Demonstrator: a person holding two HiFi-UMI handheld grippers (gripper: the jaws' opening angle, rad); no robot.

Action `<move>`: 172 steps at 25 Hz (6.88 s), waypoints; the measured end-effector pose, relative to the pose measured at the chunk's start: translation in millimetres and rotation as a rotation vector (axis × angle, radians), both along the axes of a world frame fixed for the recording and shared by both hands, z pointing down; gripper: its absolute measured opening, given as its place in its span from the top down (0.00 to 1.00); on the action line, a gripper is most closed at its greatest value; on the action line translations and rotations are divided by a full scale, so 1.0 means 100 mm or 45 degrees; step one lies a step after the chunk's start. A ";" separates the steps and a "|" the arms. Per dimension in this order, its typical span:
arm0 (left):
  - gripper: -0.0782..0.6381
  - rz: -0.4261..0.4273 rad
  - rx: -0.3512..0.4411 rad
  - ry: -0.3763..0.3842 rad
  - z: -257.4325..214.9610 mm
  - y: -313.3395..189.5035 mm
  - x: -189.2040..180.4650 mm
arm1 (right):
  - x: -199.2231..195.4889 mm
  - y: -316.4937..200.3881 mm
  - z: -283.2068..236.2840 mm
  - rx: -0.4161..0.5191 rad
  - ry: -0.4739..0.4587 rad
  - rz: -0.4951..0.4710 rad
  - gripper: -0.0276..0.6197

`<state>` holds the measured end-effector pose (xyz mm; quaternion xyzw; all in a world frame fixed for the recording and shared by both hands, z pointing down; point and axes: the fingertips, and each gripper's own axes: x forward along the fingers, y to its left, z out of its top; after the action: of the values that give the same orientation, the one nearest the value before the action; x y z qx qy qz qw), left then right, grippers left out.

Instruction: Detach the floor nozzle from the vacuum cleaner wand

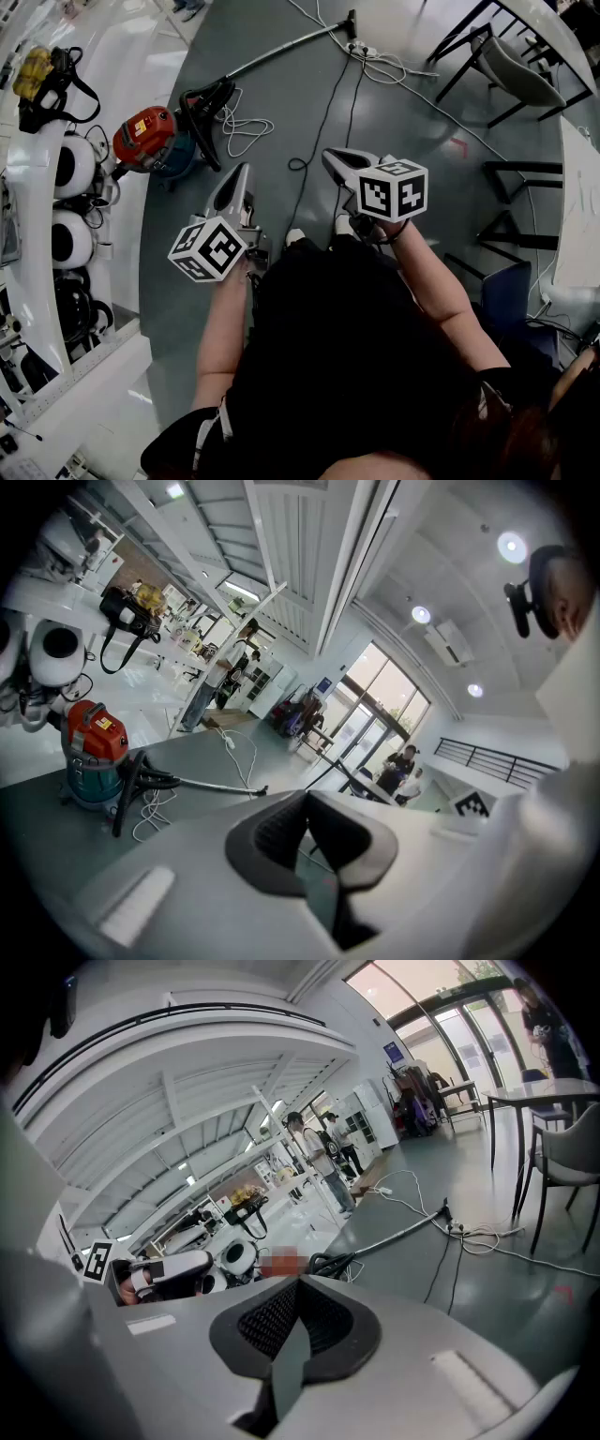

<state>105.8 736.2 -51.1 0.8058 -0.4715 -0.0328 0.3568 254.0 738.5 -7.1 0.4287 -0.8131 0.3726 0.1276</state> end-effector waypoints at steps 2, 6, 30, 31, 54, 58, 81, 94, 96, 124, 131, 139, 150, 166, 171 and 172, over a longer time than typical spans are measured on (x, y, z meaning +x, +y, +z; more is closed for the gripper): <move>0.88 -0.003 -0.003 0.006 0.01 -0.02 -0.02 | -0.01 -0.02 0.01 -0.003 0.001 0.001 0.96; 0.88 -0.004 -0.010 0.006 0.04 -0.05 -0.07 | -0.04 -0.03 0.05 -0.019 0.001 0.003 0.96; 0.88 0.099 -0.037 -0.007 0.24 -0.13 -0.69 | -0.32 -0.14 0.26 -0.116 0.025 0.135 0.96; 0.88 0.085 -0.047 -0.010 0.26 -0.15 -0.69 | -0.28 -0.16 0.29 -0.123 0.025 0.140 0.96; 0.88 -0.154 -0.128 -0.084 0.47 -1.48 -0.08 | 0.25 -1.71 0.50 -0.158 -0.007 -0.088 0.96; 0.88 -0.205 -0.143 -0.118 0.48 -1.62 -0.20 | 0.17 -1.88 0.57 -0.183 -0.004 -0.126 0.96; 0.88 -0.217 -0.193 -0.135 0.65 -2.72 -1.39 | -1.22 -3.14 0.72 -0.225 0.044 -0.281 0.96; 0.88 -0.118 -0.184 -0.151 0.82 -3.11 -1.85 | -1.79 -3.62 0.85 -0.260 0.088 -0.321 0.96; 0.88 -0.107 -0.182 -0.165 0.83 -3.15 -1.87 | -1.79 -3.66 0.87 -0.259 0.100 -0.326 0.96; 0.88 -0.138 -0.239 -0.249 1.41 -5.34 -1.66 | -1.90 -5.79 1.43 -0.369 0.117 -0.423 0.96; 0.88 -0.050 -0.313 -0.235 1.86 -5.96 -1.42 | -1.81 -6.30 1.87 -0.462 0.154 -0.511 0.96; 0.88 0.112 -0.363 -0.305 2.47 -6.46 -1.13 | -1.98 -6.80 2.43 -0.469 0.135 -0.647 0.96; 0.88 0.144 -0.497 -0.490 3.52 -6.94 -1.43 | -2.02 -7.35 3.20 -0.445 0.191 -0.777 0.96; 0.88 0.228 -0.623 -0.627 4.77 -7.23 -1.88 | -2.47 -7.57 4.29 -0.370 0.142 -0.892 0.96; 0.88 0.260 -0.615 -0.673 5.42 -7.37 -2.06 | -2.63 -7.68 4.99 -0.295 0.268 -0.927 0.96; 0.88 0.288 -0.604 -0.702 5.54 -7.38 -2.10 | -2.66 -7.68 5.12 -0.289 0.283 -0.934 0.96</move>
<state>-104.4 -1.4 502.7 0.7262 -0.4524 0.3349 0.3946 -11.7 -29.1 504.7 0.1309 -0.8471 0.3411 0.3858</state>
